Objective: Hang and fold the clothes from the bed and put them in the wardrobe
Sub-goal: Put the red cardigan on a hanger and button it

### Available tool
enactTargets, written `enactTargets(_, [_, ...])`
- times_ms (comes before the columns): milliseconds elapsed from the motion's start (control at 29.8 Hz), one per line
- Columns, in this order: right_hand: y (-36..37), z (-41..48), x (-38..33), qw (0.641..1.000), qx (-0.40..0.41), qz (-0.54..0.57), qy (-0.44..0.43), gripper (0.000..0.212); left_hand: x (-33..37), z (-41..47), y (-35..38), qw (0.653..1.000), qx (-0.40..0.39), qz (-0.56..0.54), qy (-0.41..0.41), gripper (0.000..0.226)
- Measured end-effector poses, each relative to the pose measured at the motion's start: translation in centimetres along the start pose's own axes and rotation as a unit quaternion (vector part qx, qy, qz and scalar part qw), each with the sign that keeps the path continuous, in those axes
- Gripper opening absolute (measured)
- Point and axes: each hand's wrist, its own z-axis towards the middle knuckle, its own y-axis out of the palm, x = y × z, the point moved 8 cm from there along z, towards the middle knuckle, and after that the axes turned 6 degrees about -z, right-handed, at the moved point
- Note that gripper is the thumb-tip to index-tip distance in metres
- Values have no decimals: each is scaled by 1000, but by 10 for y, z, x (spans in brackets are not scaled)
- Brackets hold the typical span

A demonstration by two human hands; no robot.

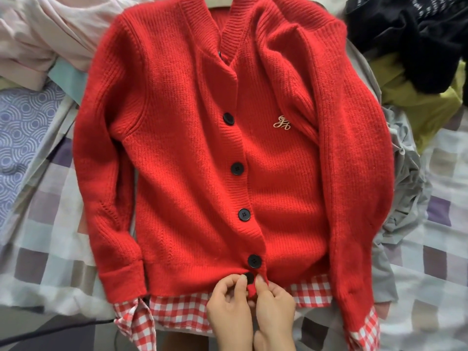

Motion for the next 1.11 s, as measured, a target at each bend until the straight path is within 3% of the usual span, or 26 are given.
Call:
enactTargets(168, [-12,1,-15,994,-6,-70,-80,16,-21,-3,3,968,-59,-41,-242,15])
enactTargets(235, [-16,3,-31,979,-20,-146,-140,15,-13,-4,2,956,-117,9,-269,16])
enactTargets(302, [-16,0,-49,952,-66,-228,-192,18,12,4,1,943,-202,212,-156,24])
enactTargets(369, [-16,-4,-73,919,-102,-302,-233,20,46,10,7,867,-249,432,-6,31])
enactTargets(403, [-16,-6,-84,908,-113,-322,-244,21,62,11,11,839,-249,484,28,34])
enactTargets(436, [-15,-12,-98,900,-125,-329,-259,22,78,13,16,837,-253,483,41,36])
enactTargets(537, [-4,-24,-144,883,-141,-324,-309,23,134,28,40,876,-238,409,94,36])
enactTargets(672, [27,-42,-212,888,-186,-238,-347,18,221,64,61,897,-142,365,203,25])
enactTargets(806, [69,-63,-312,850,-198,-203,-443,16,311,104,84,888,-87,346,289,29])
enactTargets(974, [124,-59,-417,786,-103,-246,-558,14,393,148,119,864,-24,322,386,35])
enactTargets(1108, [178,-56,-481,712,-23,-316,-627,18,425,189,160,823,-20,400,402,58])
